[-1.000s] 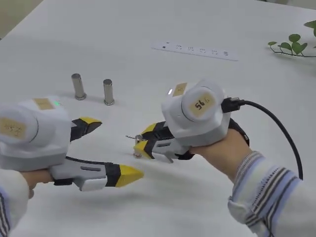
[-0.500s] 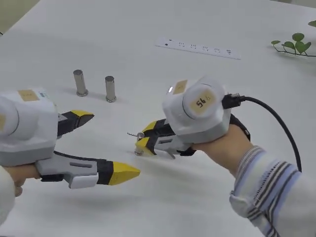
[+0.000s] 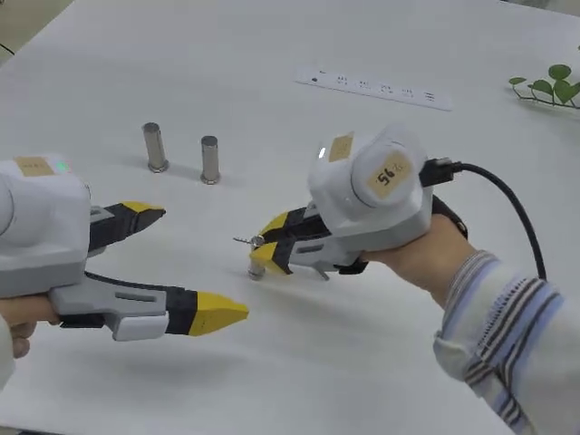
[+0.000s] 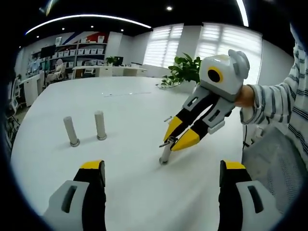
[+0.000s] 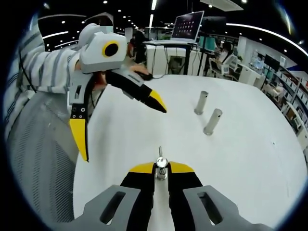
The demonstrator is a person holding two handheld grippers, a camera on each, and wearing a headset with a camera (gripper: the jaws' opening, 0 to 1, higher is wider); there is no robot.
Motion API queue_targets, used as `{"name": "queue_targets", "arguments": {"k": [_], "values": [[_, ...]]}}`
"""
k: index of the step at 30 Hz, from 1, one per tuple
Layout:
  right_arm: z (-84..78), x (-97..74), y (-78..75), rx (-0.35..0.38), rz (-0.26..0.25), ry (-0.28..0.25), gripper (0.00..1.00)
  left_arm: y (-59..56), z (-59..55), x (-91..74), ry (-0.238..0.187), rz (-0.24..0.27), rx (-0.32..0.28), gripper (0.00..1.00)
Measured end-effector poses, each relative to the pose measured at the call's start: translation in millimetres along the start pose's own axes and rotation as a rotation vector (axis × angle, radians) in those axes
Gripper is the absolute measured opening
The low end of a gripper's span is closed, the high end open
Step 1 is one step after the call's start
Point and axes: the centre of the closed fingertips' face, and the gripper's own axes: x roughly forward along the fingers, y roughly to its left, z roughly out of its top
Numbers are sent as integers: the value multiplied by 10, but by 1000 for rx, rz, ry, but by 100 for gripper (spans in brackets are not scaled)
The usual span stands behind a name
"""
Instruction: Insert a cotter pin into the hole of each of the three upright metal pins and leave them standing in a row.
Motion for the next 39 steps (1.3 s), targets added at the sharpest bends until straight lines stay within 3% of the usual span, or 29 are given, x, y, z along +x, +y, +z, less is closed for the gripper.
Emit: {"name": "queue_targets", "arguments": {"k": [7, 15, 34, 39], "values": [[130, 111, -46, -29, 25, -31, 10, 86, 42, -95, -22, 24, -12, 99], [157, 249, -61, -43, 50, -19, 10, 153, 0, -153, -5, 41, -20, 99], [202, 279, -59, -6, 74, -46, 11, 180, -25, -185, -8, 47, -41, 99], [199, 278, -36, 20, 81, -47, 22, 181, -23, -203, -11, 46, -49, 99]]}}
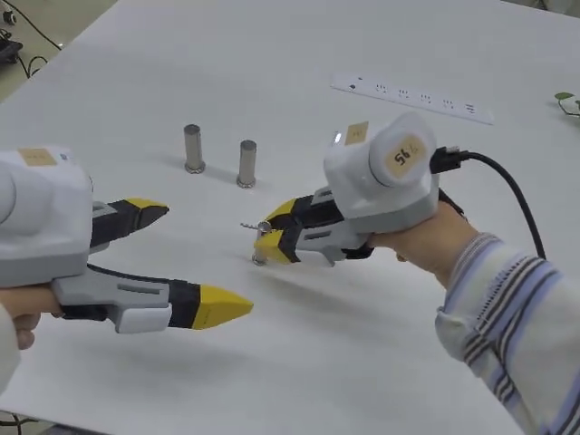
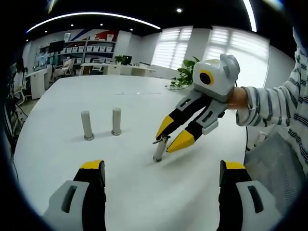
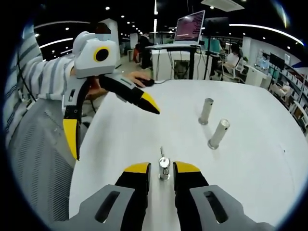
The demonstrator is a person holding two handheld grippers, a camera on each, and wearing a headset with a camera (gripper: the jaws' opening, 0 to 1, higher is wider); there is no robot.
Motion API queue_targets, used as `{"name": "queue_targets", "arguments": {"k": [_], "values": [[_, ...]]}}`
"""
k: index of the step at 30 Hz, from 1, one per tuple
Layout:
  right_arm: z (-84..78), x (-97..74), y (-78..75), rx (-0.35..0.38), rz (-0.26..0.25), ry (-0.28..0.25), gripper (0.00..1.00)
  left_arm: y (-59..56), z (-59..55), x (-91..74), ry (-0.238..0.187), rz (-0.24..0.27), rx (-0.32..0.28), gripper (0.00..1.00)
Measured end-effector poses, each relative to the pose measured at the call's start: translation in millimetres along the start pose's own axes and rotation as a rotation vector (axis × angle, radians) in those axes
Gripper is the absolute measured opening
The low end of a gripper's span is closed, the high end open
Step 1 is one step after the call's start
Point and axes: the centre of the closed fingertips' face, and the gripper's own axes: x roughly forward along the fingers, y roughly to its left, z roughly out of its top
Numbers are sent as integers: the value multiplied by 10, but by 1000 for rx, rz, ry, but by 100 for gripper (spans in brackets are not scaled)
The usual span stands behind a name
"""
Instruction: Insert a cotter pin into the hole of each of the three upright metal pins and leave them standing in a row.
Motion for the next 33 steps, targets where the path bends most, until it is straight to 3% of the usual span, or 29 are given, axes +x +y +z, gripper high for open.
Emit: {"name": "queue_targets", "arguments": {"k": [13, 20, 25, 29, 33], "values": [[51, -208, 22, 40, -42, -33, 32, 57, 73, -52, -13, 5, 20, 99], [59, -419, 58, 97, -86, -84, 39, 75, 132, -76, -31, -6, 9, 99], [8, -583, 93, 139, -147, -110, 41, 86, 111, -70, -15, -13, -11, 99], [-8, -718, 155, 176, -175, -157, 45, 85, 183, -63, -64, -43, -69, 99], [-59, -812, 193, 218, -194, -213, 49, 132, 242, -59, -80, -36, -64, 99]]}}
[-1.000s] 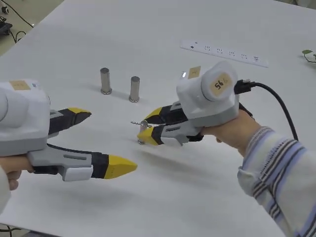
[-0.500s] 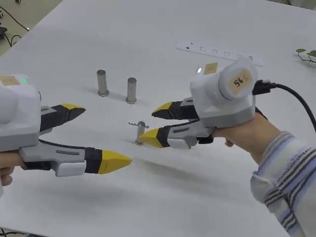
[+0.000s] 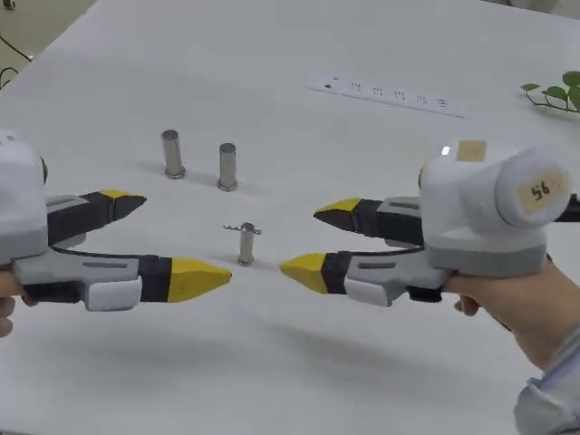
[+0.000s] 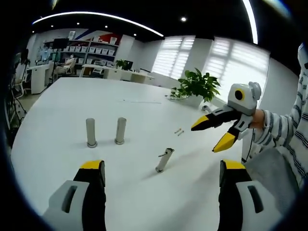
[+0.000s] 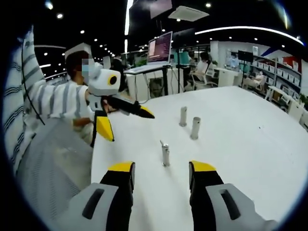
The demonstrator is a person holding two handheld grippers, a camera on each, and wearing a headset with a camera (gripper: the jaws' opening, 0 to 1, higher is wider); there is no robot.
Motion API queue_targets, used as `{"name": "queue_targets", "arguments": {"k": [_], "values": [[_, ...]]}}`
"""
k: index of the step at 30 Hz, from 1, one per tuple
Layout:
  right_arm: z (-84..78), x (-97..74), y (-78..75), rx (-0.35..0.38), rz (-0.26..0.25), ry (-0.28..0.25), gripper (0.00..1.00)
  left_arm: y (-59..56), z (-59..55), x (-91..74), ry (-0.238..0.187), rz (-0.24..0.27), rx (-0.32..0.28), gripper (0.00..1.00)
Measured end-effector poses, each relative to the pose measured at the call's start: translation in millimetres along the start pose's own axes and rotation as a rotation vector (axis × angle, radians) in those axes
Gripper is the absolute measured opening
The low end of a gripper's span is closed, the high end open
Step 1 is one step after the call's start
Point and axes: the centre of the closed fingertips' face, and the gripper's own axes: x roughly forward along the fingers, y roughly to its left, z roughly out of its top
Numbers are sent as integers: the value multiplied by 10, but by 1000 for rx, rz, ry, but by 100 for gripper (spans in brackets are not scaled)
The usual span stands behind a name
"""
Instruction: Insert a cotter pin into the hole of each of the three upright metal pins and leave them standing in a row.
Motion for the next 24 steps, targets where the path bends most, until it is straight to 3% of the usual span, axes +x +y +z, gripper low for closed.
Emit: {"name": "queue_targets", "arguments": {"k": [3, 7, 11, 15, 24], "values": [[-26, -55, 47, 53, 13, -47, 55, 39, 44, 20, -4, 5, 6, 99], [-126, -92, 85, 61, 12, -45, 60, 49, 81, 57, -11, -14, -8, 97], [-207, -133, 113, 90, 5, -44, 63, 70, 84, 100, 11, -20, 4, 96], [-217, -173, 118, 122, -6, -69, 78, 107, 93, 139, 31, -18, 15, 96], [-282, -239, 163, 162, -23, -72, 88, 183, 206, 287, 43, -9, 67, 92]]}}
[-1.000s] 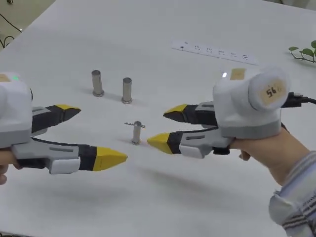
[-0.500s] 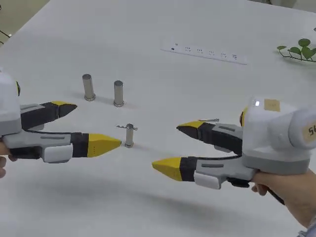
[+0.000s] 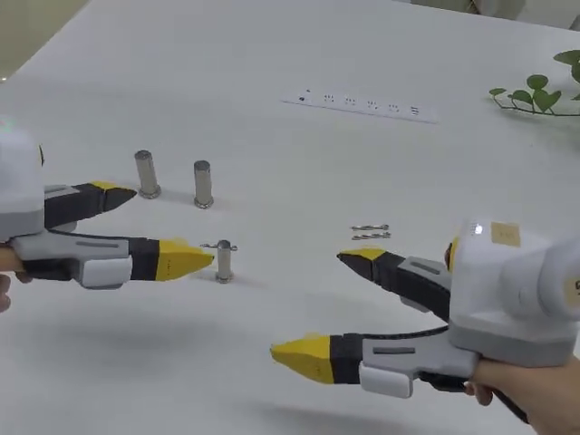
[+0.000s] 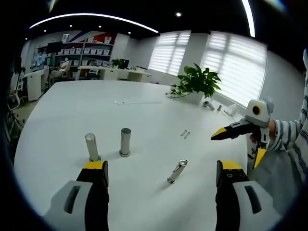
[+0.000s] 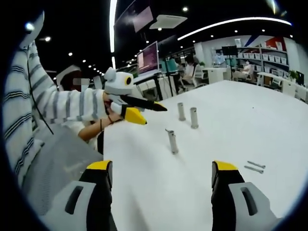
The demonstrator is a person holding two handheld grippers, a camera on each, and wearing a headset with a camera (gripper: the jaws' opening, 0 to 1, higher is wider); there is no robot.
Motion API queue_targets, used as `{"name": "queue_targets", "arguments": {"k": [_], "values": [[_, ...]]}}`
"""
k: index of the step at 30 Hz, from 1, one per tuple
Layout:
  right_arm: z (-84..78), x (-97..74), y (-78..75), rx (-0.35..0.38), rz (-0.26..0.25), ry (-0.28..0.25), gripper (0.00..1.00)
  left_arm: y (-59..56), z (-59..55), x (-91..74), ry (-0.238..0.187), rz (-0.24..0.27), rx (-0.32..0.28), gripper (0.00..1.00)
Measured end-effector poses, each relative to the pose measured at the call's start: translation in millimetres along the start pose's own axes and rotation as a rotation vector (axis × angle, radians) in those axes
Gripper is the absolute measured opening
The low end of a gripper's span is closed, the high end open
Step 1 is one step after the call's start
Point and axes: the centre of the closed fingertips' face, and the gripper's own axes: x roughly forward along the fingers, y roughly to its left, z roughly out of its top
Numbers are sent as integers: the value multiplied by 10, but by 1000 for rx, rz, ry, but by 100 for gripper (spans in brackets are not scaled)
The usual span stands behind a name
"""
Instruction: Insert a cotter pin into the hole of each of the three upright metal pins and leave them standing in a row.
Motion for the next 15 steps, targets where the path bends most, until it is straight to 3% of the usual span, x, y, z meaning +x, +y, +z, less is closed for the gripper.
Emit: {"name": "queue_targets", "arguments": {"k": [4, 7, 15], "values": [[-78, -1, 28, 15, -1, 25, 92, 97, 60, 95, 20, 8, -13, 88], [-107, 0, 24, 28, -9, 33, 97, 131, 105, 171, 31, 7, 14, 85], [-124, 0, 44, 43, -15, 35, 97, 179, 170, 383, 48, 20, 72, 77]]}}
